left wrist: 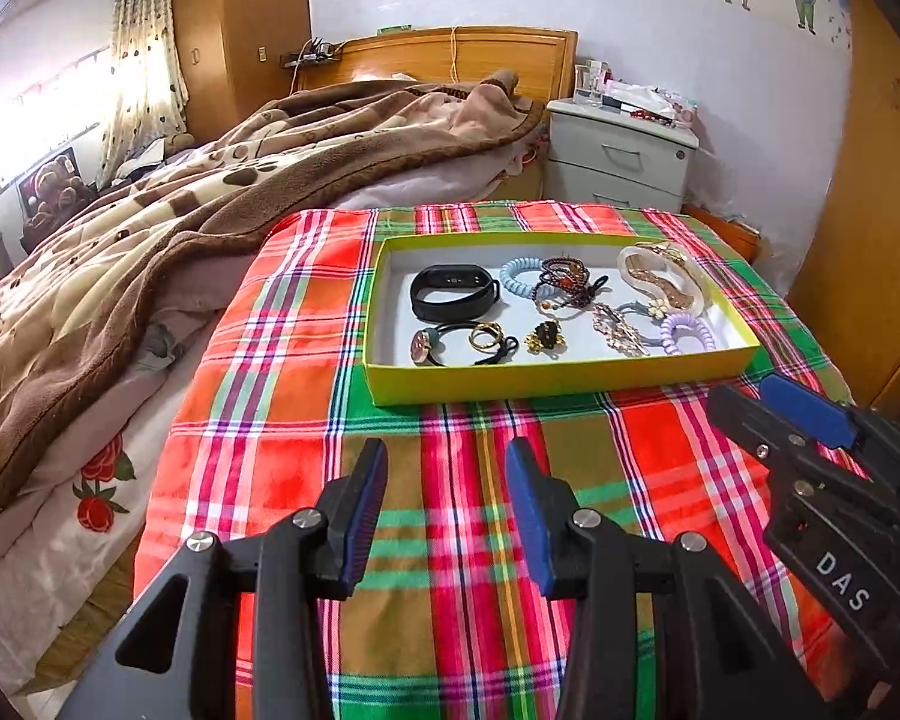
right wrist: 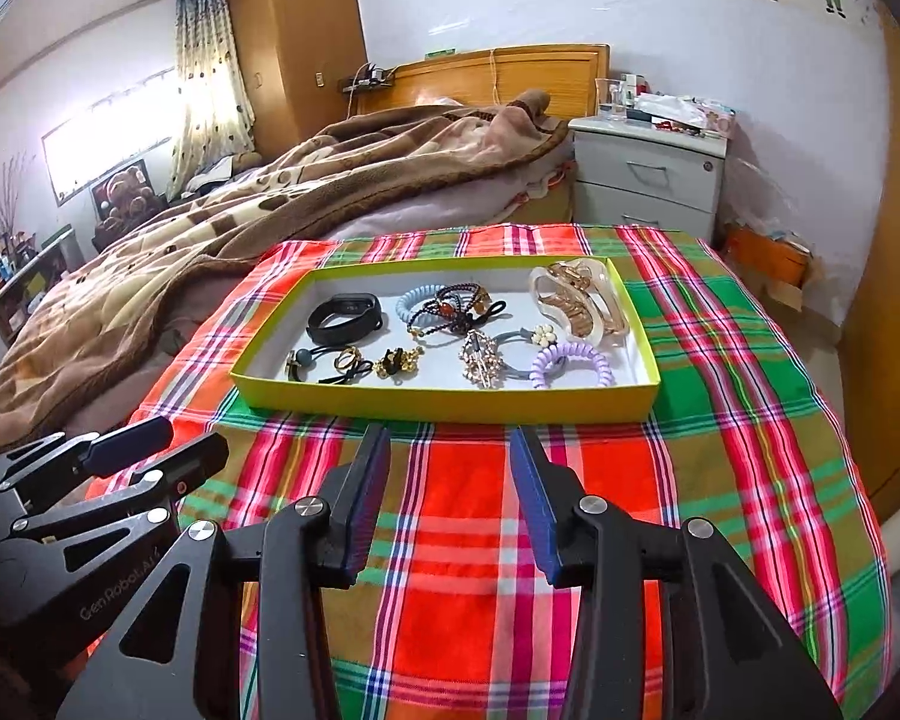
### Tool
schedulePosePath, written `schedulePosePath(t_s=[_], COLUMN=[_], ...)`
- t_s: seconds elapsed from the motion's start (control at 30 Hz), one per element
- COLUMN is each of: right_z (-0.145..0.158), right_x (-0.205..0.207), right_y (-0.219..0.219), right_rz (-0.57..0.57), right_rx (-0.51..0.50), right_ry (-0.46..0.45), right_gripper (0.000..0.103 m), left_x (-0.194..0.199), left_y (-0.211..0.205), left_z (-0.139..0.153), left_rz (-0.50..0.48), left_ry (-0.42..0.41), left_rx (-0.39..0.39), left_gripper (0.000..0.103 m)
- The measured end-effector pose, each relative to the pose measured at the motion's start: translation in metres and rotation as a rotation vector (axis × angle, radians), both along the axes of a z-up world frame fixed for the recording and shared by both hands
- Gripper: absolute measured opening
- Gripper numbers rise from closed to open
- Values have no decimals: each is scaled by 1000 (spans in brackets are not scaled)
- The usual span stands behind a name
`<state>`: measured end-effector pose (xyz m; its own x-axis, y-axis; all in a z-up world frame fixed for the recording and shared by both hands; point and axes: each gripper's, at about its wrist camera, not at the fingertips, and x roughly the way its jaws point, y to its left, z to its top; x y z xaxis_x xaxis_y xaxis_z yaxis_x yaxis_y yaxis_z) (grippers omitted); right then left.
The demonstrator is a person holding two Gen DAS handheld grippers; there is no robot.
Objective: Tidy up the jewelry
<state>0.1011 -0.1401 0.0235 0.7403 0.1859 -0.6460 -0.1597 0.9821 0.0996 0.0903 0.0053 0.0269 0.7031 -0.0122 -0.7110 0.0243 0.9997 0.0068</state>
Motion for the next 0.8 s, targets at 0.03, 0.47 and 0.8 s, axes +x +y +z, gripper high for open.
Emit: schedulePosePath(t_s=[0.03, 0.47, 0.8], right_z=[0, -5, -4], right_x=[-1, -5, -5], right_y=[0, -1, 2], right_rz=[-1, -10, -7], right_rx=[-1, 8, 5], right_ry=[-1, 6, 4], right_gripper=[43, 43, 43], left_x=[-1, -7, -7], left_y=[0, 1, 2], left_z=[-1, -4, -4], left_rz=[3, 11, 7], left_ry=[2, 6, 11], left_rx=[-2, -9, -9], left_gripper=[43, 43, 43])
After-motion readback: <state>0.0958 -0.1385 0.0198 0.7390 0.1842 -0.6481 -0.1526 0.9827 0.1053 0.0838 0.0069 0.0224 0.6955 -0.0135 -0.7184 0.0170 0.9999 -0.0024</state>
